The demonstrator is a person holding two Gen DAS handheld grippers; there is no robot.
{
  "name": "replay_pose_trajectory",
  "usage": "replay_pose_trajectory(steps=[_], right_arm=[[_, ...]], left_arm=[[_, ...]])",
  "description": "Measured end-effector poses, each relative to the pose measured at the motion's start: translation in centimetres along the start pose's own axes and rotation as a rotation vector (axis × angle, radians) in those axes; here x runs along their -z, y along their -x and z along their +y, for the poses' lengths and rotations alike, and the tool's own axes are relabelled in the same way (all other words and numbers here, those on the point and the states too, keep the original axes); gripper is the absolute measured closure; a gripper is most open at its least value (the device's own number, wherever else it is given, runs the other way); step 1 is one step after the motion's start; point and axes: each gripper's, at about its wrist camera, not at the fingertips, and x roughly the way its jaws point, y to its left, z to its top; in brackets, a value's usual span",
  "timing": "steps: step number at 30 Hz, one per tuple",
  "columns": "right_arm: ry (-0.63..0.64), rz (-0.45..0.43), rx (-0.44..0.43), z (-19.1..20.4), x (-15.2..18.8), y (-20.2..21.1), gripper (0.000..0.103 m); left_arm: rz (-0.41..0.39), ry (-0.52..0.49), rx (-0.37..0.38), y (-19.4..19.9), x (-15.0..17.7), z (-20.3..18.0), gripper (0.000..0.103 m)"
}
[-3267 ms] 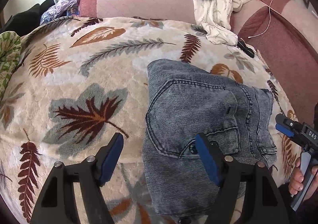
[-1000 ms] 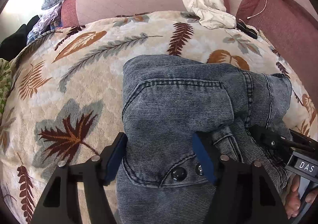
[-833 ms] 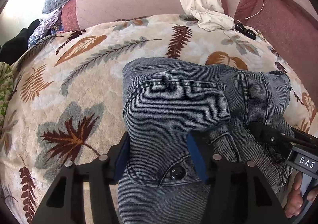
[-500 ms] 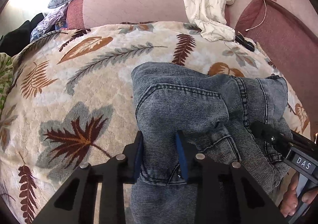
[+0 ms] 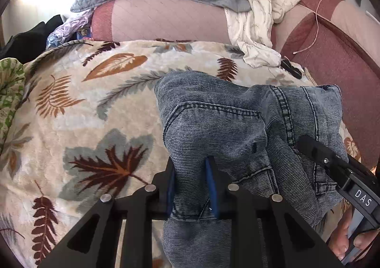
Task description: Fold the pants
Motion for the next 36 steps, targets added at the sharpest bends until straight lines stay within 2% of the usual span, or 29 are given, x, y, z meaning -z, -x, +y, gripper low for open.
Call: replay_pose_trajectory(steps=[9,13,16,18,19,22,24,29,31,33,35,36], right_arm=[[0.019,-0.073,-0.095,3.9,-2.1,0.3,0.06],[-0.002,-0.064,-0.135,5.1,-2.5,-0.5,0.06],[-0.028,-0.036,-0.17,5.6,-2.4,-1.7,0.06],[-0.028,-0.013,-0.202,6.4,-2.0,-2.6,0.061],[-0.013,-0.012,-0.186,6.7,-1.6,-2.9,0.061],[0.016,0.03,-0.052,6.6,-0.9,-4.5,0.061],[-0.025,0.077,0.009,5.2,-0.6,-5.4,0.061],[-0.084,0.15,0.075,2.8,-0.1,-6.8,0.061],[-0.067,0.158,0.101,2.8,0.3,-7.1,0.061],[-0.056,0.156,0.106,2.9,0.2,-7.0,0.061],[-0.053,0.154,0.103,2.9,0.1,-6.8,0.061],[-0.053,0.155,0.103,2.9,0.1,-6.9,0.061]], left_arm=[[-0.112,0.038,-0.04,5.0,-2.1,3.0,0.078],[-0.147,0.042,-0.072,6.3,-2.5,4.1,0.078],[-0.196,0.006,-0.067,7.3,-2.6,3.9,0.081],[-0.192,-0.062,-0.145,7.1,-2.8,3.0,0.081],[-0.186,-0.083,-0.181,6.7,-2.7,2.8,0.081],[-0.153,-0.061,-0.15,6.0,-2.0,3.6,0.081],[-0.126,-0.034,-0.168,5.2,-1.5,4.4,0.081],[-0.002,0.108,-0.177,2.2,0.0,8.5,0.081],[0.03,0.166,-0.148,1.3,0.6,9.9,0.077],[0.049,0.219,-0.091,0.6,1.0,10.8,0.053],[0.047,0.275,-0.036,0.2,1.2,11.5,0.036],[0.05,0.294,-0.014,-0.1,1.2,11.8,0.033]])
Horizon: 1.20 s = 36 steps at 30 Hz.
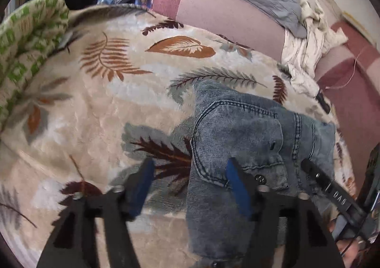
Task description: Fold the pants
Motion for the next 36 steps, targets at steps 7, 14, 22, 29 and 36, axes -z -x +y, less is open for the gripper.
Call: replay_pose_trajectory(steps=[7,14,22,29,36], right_arm=[[0.007,0.005,0.005,0.2,-0.2,-0.5,0.06],[0.01,0.009,0.006,0.1,-0.1,-0.7,0.06],[0.02,-0.03,-0.008,0.4,-0.2,0.0,0.067],[0.024,-0.129,-0.067,0.7,-0.7,2.3,0.076],[0.121,-0.231,-0.109,3.3,-0.6,4.0,0.081]], left_arm=[[0.13,0.023,0.1,-3.6,0.0,-1.2,0.028],[0.141,0.05,0.19,-4.7,0.2,-1.9,0.054],[0.043,-0.058,0.214,-2.7,-0.6,-4.3,0.079],[-0.063,-0.08,0.239,1.5,-1.8,-4.6,0.08],[-0.068,-0.096,0.159,1.7,-2.2,-3.8,0.079]])
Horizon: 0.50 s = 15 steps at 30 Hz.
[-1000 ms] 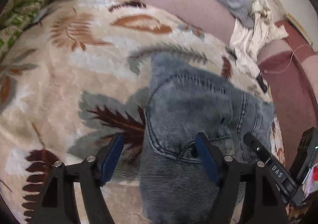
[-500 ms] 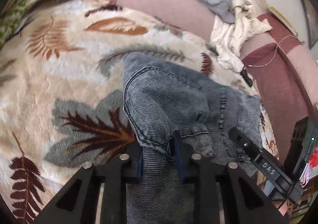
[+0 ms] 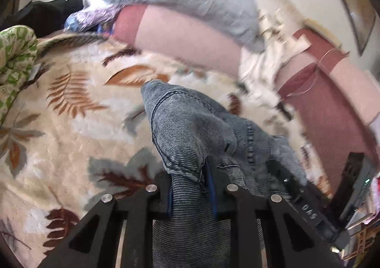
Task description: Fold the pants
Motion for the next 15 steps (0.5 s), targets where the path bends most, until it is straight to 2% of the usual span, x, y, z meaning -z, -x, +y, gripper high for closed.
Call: replay_pose_trajectory(steps=[2,4,6,7,8,11,13,15], right_arm=[[-0.006,0.084,0.005,-0.1,0.7,-1.6,0.081],[-0.021,0.193,0.016,-0.5,1.8,-3.5,0.08],[-0.036,0.235,0.012,-0.8,2.3,-4.4,0.074],[-0.029,0.243,0.011,-0.7,2.4,-4.6,0.071],[-0.019,0.244,0.019,-0.6,2.5,-4.6,0.062],[-0.005,0.255,0.033,-0.8,2.7,-4.7,0.058],[-0.008,0.259,0.043,-1.0,2.4,-4.5,0.048],[-0.01,0.234,0.046,-1.1,1.9,-3.7,0.045]], left_arm=[[0.066,0.05,-0.04,-1.7,0.9,1.3,0.078],[0.099,0.092,-0.064,-3.1,2.0,2.7,0.074],[0.112,0.116,-0.078,-3.7,2.7,3.7,0.064],[0.114,0.128,-0.088,-3.7,2.8,4.0,0.061],[0.117,0.139,-0.091,-3.6,2.8,4.2,0.058],[0.119,0.135,-0.094,-2.6,2.5,3.9,0.056],[0.089,0.099,-0.144,-1.5,2.6,3.0,0.052],[0.048,0.06,-0.185,0.1,2.9,2.2,0.045]])
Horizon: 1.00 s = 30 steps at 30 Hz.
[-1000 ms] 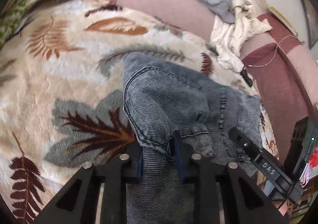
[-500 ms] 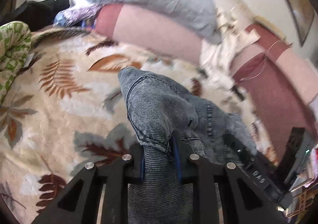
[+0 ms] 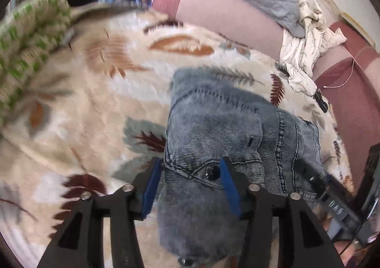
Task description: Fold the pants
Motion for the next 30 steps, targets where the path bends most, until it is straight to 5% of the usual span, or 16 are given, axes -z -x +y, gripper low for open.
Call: replay_pose_trajectory(steps=[5,15,26,30], right_arm=[[0.018,-0.14,0.027,0.0,0.1,3.9,0.037],[0.169,-0.463,0.106,3.7,3.3,13.0,0.02],[0.159,-0.443,0.042,6.9,6.0,17.4,0.012],[0.032,-0.44,-0.114,7.3,4.3,21.0,0.012]], left_arm=[[-0.171,-0.065,-0.156,4.9,1.1,-1.0,0.024],[-0.387,-0.104,-0.293,11.8,3.7,-2.2,0.013],[-0.443,-0.193,-0.305,13.5,5.2,-2.9,0.012],[-0.439,-0.228,-0.339,12.8,5.4,-2.5,0.012]])
